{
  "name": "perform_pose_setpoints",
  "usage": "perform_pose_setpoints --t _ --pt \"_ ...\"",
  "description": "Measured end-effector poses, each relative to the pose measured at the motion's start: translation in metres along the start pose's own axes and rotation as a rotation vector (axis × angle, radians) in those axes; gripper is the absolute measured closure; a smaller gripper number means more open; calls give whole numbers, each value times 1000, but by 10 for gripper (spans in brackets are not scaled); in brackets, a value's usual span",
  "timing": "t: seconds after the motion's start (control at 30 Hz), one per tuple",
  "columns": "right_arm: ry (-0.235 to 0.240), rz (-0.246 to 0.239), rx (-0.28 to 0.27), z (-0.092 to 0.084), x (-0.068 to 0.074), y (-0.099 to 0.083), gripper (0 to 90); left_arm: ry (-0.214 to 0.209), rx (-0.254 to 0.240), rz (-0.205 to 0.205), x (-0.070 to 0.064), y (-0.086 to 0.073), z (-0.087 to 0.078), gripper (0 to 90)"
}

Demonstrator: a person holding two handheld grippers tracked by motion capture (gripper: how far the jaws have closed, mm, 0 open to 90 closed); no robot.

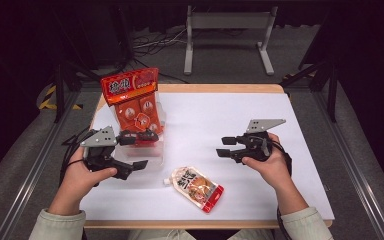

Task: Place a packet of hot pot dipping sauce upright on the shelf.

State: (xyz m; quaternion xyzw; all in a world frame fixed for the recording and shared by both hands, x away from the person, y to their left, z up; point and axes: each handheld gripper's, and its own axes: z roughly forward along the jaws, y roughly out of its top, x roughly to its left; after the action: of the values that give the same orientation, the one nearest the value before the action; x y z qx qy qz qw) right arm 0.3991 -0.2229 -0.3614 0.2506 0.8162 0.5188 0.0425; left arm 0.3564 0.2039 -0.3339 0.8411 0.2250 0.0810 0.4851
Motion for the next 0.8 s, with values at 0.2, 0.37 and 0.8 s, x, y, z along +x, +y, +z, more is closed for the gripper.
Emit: perform_pose_setpoints --t 0.2,0.37,0.8 --pt "14 -7 24 10 4 0 453 -13 8 0 -2 -2 -1 136" --pt "22 -6 51 19 6 -2 437 -18 16 3 -4 -3 -1 135" --pt "35 1 156 53 11 -11 407 -14 39 -10 -6 -8 3 132"
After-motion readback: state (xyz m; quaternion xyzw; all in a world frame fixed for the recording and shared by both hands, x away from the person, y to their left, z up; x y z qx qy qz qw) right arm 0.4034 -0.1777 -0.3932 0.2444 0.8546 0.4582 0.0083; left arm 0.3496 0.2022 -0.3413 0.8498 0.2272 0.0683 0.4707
